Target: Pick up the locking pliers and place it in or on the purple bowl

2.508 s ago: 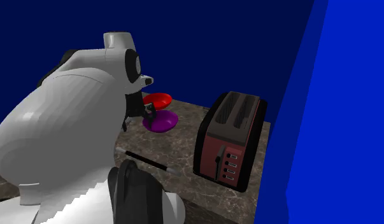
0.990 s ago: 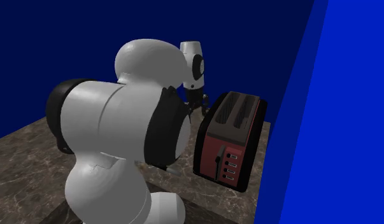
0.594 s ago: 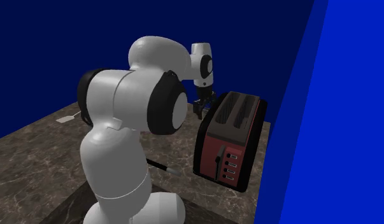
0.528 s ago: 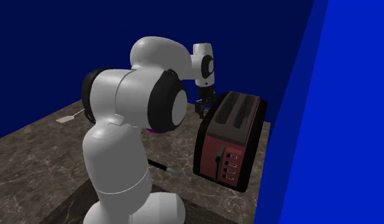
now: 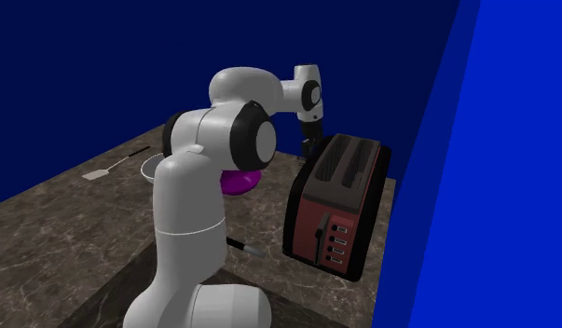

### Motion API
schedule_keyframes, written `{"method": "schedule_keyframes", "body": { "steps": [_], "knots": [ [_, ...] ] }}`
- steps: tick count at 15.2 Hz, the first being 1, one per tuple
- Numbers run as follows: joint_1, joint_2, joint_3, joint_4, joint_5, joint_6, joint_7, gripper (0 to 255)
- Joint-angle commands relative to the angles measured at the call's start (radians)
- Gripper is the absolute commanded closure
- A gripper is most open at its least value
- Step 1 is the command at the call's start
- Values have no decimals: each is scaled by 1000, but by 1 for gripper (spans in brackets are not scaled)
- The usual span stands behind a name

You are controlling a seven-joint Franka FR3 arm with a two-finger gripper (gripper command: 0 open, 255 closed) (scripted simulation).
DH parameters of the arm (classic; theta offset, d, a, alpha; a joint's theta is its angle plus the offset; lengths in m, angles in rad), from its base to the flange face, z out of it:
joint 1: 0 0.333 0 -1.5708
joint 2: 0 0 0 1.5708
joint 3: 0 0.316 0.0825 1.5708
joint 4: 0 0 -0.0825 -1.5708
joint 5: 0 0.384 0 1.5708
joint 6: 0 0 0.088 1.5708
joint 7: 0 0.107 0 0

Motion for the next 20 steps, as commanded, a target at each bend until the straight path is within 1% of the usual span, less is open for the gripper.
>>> {"method": "schedule_keyframes", "body": {
  "steps": [1, 2, 10, 18, 19, 20],
  "knots": [
    [-39, 94, 14, 121, 32, -27, -72, 0],
    [-58, 142, 23, 186, 45, -43, -101, 0],
    [-62, 155, 28, 103, 50, 52, -105, 0],
    [-62, 155, 28, 104, 50, 52, -105, 0],
    [-62, 155, 28, 104, 50, 52, -105, 255],
    [-62, 155, 28, 104, 50, 52, -105, 255]
  ]
}}
